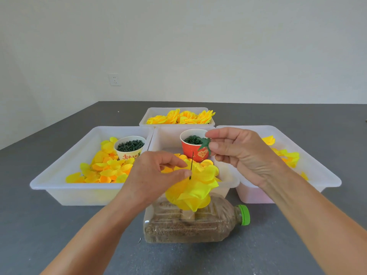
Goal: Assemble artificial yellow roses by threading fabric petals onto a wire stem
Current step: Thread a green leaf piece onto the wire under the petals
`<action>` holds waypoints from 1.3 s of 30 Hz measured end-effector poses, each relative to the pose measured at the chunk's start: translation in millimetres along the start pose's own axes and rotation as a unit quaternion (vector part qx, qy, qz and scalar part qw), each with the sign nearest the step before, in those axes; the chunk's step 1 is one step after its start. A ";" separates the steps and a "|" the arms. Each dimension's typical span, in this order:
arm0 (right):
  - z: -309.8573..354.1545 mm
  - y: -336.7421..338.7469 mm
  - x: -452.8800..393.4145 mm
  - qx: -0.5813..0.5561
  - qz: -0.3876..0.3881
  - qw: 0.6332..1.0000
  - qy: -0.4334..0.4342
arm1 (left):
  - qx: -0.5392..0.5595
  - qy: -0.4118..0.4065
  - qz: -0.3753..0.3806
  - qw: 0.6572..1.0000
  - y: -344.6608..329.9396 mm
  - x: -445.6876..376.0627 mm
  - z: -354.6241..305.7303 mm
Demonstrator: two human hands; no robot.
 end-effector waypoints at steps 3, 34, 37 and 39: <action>-1.4 -8.6 -4.2 0.016 -0.004 1.000 -0.004 | 0.034 -0.028 -0.043 0.998 3.5 -5.0 -9.1; -9.6 -17.1 -12.6 0.048 -0.008 0.987 -0.153 | 0.270 0.212 0.042 0.938 -8.0 -22.6 -18.1; -8.5 -18.4 -13.5 0.031 -0.012 0.985 -0.169 | 0.278 0.221 0.040 0.934 -8.7 -23.5 -18.3; -8.0 -20.0 -14.6 0.022 -0.016 0.983 -0.180 | 0.290 0.231 0.038 0.928 -9.8 -24.0 -18.6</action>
Point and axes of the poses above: each hand's wrist, its own x-axis away from the middle knuckle, its own y-axis out of the back of the hand, z = x × y, the point moved 1 cm from there along -x, towards the middle knuckle, and after that the axes turned 2 degrees about z, right-handed, at the moved point
